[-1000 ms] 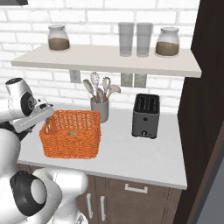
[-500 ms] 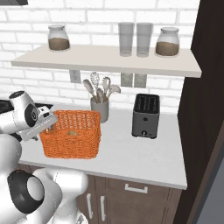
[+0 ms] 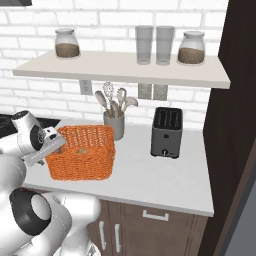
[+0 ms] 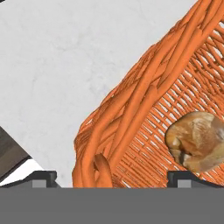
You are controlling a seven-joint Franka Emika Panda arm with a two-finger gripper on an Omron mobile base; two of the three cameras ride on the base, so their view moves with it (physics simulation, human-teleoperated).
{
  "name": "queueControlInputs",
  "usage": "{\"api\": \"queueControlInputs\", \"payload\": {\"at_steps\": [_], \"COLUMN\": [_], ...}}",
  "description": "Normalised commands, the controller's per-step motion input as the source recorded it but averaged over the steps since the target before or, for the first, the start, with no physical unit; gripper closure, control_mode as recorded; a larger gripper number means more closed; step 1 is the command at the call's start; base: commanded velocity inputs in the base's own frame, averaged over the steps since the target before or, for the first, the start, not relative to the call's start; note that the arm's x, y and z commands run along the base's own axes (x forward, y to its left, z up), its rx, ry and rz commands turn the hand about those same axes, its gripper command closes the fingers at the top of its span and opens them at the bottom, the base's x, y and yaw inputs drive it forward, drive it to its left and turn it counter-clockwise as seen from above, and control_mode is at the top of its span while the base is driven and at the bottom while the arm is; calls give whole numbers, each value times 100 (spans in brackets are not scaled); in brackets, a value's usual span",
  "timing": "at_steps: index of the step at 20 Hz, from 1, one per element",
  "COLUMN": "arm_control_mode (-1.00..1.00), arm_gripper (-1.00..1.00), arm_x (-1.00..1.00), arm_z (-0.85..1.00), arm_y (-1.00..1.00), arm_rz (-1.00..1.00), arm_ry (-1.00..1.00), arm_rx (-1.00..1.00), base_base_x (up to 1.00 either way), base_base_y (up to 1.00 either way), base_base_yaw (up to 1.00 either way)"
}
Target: Open the cabinet, pick up the bread from the cabinet and place it in the basket. Then move the basket to the dining counter.
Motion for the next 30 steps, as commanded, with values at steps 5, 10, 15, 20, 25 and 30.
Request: {"api": "queueControlInputs", "payload": {"at_steps": [5,10,15,20,25,30], "arm_control_mode": [-100,-100,-100,-100,-100,-100], "arm_gripper": [100,100,100,100,100,100], "arm_x": [0,0,-32,-50,-53,-57], "arm_z": [-33,-7,35,83,100,87], "arm_y": [0,0,-1,0,0,-8], "arm_rz": [0,0,3,2,2,6], "arm_ry": [1,6,-2,-6,-5,-6], "arm_rx": [0,-1,-4,-1,0,4], "base_base_x": [0,0,0,0,0,0], "base_base_y": [0,0,0,0,0,0], "base_base_yaw": [0,0,0,0,0,0]}}
